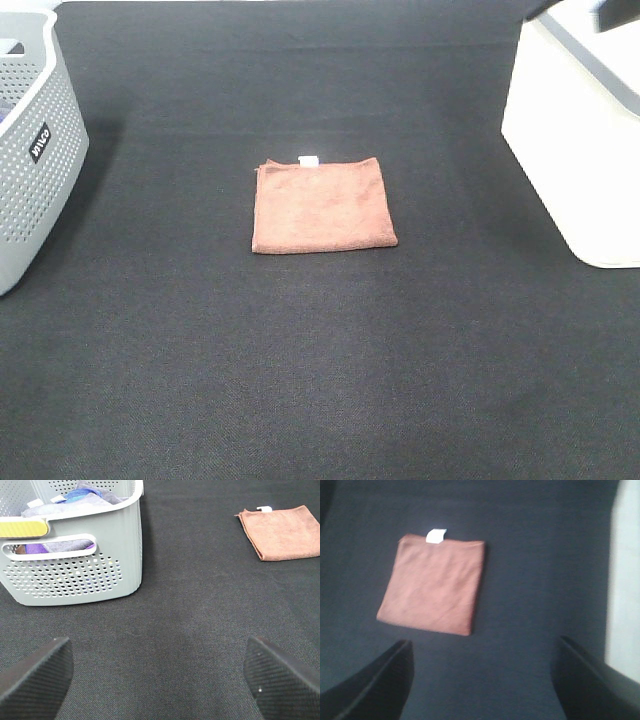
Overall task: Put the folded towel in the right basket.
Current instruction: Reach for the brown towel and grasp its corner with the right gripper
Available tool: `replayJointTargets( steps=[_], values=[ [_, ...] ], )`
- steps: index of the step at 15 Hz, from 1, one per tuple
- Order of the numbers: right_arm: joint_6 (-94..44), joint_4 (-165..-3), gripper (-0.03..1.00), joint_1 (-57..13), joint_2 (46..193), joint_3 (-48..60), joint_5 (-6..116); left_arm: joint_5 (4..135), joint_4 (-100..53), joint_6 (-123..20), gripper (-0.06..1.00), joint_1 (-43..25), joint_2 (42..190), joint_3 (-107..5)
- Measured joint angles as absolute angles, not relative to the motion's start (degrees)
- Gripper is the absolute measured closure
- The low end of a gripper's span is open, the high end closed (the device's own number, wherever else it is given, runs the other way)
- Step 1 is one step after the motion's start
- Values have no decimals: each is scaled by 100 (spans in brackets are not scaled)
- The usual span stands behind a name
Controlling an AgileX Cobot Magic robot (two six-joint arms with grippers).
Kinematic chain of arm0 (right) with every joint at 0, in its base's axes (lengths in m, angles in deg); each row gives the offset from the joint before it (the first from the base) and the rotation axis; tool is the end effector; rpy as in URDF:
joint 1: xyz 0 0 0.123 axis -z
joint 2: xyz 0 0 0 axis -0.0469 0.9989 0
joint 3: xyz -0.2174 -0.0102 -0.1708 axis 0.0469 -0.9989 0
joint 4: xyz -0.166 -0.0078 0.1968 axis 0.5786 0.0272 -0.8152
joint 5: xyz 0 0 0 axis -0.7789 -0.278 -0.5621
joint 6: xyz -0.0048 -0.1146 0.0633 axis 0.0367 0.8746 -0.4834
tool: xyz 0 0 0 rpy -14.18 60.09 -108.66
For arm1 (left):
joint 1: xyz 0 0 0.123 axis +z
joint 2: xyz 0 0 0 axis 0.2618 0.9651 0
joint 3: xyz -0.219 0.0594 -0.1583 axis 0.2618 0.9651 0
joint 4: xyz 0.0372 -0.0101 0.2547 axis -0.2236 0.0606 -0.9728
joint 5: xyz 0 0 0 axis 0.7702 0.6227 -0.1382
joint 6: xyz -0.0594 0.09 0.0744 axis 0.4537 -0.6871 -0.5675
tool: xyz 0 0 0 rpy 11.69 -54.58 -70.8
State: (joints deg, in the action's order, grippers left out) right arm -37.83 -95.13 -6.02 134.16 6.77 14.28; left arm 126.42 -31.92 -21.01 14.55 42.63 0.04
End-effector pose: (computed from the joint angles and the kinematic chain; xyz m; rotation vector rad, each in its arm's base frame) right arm 0.3586 0.0880 0.3134 -0.2451 2.4342 0.3944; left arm 0.0436 -0.0098 0.2629 0.0710 2.0323 -0.0705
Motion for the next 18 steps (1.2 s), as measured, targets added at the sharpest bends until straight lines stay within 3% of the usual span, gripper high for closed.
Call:
replayJointTargets(
  steps=[4, 18],
  values=[
    [-3795, -9518, 25, -1530, 14476, 1015, 1588, 12642, -3192, -2101, 7, 1455, 4263, 4],
    [-3772, -10085, 25, -1375, 17123, 2350, 1949, 12642, -3192, -2101, 7, 1455, 4263, 4]
  ],
)
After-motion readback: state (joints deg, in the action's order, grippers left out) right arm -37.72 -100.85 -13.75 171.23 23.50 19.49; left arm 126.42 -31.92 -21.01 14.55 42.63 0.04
